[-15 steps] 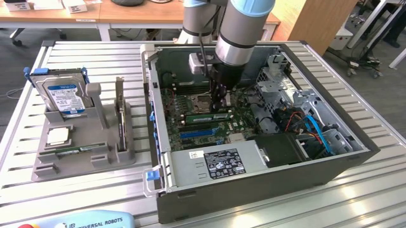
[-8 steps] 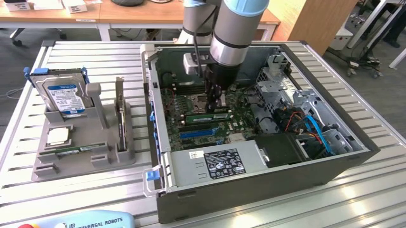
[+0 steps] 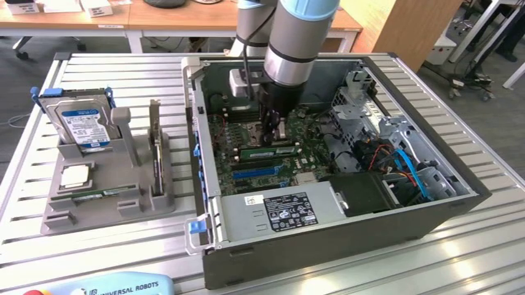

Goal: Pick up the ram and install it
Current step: 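Press down the ram until it locks into place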

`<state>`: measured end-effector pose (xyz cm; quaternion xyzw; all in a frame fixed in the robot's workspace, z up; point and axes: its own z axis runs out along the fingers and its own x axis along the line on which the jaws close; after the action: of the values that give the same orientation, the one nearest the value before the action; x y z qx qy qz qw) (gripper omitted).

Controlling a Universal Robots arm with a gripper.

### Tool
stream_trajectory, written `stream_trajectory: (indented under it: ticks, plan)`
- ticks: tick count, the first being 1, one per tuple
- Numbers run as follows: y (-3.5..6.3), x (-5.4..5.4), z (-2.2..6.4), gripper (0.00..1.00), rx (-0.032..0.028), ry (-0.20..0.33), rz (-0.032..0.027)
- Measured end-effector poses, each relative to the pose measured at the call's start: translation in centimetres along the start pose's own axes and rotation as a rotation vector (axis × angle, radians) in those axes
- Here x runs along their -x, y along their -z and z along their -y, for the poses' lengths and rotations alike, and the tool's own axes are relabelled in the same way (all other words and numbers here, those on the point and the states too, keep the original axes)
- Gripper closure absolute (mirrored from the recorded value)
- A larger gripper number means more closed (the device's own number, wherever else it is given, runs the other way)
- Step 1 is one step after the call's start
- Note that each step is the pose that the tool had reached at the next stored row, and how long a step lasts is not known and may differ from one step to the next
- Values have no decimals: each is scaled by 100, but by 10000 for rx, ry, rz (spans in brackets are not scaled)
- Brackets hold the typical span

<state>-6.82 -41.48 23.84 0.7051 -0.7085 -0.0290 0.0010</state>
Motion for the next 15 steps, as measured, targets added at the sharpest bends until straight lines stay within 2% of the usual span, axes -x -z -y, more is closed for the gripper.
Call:
stream_trajectory:
  ticks: [8,15]
  plan:
    - [-4,0,-102,90,0,0,0]
    - [-5,0,-121,90,0,1,0]
